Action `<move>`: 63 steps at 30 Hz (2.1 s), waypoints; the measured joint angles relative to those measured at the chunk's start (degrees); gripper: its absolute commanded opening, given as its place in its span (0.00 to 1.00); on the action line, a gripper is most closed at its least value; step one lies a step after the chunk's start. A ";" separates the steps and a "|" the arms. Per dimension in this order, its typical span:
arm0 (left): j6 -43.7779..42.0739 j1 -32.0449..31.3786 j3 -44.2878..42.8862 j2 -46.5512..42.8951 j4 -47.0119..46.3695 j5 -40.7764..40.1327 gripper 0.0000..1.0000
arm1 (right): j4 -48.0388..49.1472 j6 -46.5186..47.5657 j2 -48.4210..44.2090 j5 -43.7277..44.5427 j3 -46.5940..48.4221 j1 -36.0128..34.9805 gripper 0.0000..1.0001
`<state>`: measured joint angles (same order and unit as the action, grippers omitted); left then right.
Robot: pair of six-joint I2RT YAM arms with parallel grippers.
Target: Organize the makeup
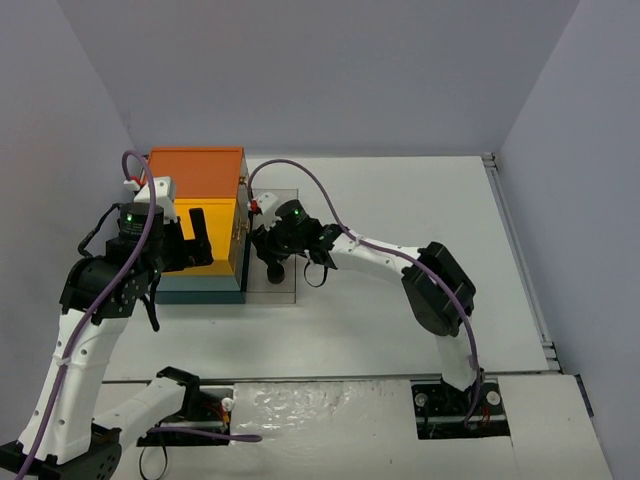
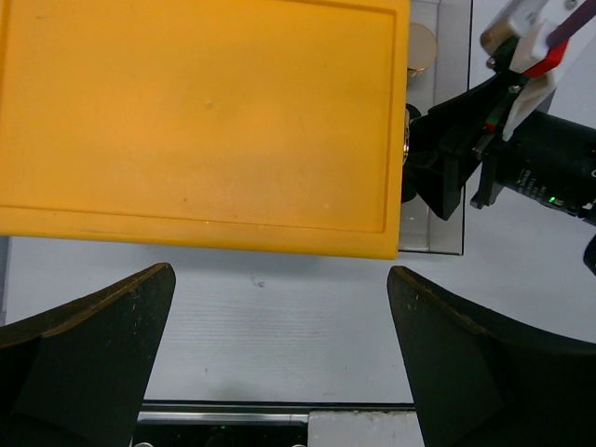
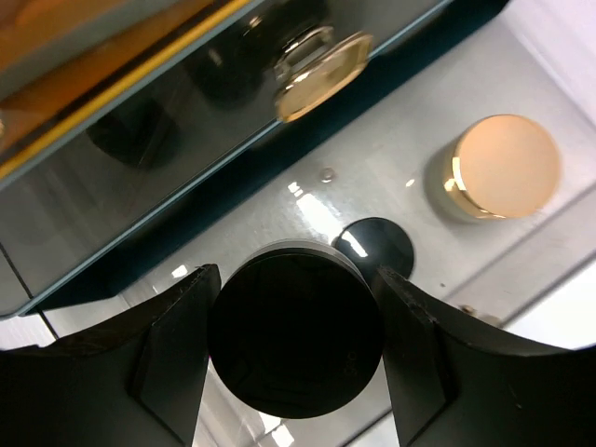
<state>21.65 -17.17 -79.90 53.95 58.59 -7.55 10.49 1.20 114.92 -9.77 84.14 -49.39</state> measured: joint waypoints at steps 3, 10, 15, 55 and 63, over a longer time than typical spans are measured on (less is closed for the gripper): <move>0.00 0.00 0.00 -0.02 0.39 -0.10 0.97 | 0.20 1.18 2.13 -1.88 0.77 -0.28 0.04; -0.01 0.00 0.00 -0.02 1.14 -0.44 0.97 | 0.81 2.80 5.47 -4.53 1.97 -0.34 0.06; -0.01 0.00 0.00 0.00 1.25 -0.44 0.97 | 0.94 4.46 6.49 -5.39 2.62 -0.87 0.07; -0.14 0.02 -0.02 3.30 2.83 -2.56 0.97 | 11.02 10.92 6.51 -6.85 -3.40 -1.20 0.24; -0.50 0.02 -0.02 3.62 2.45 -2.56 0.97 | 8.18 11.64 6.20 -6.71 -4.45 -1.24 0.23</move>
<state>21.15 -17.15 -79.92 57.57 61.04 -10.11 18.67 12.84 121.12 -16.48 79.68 -50.62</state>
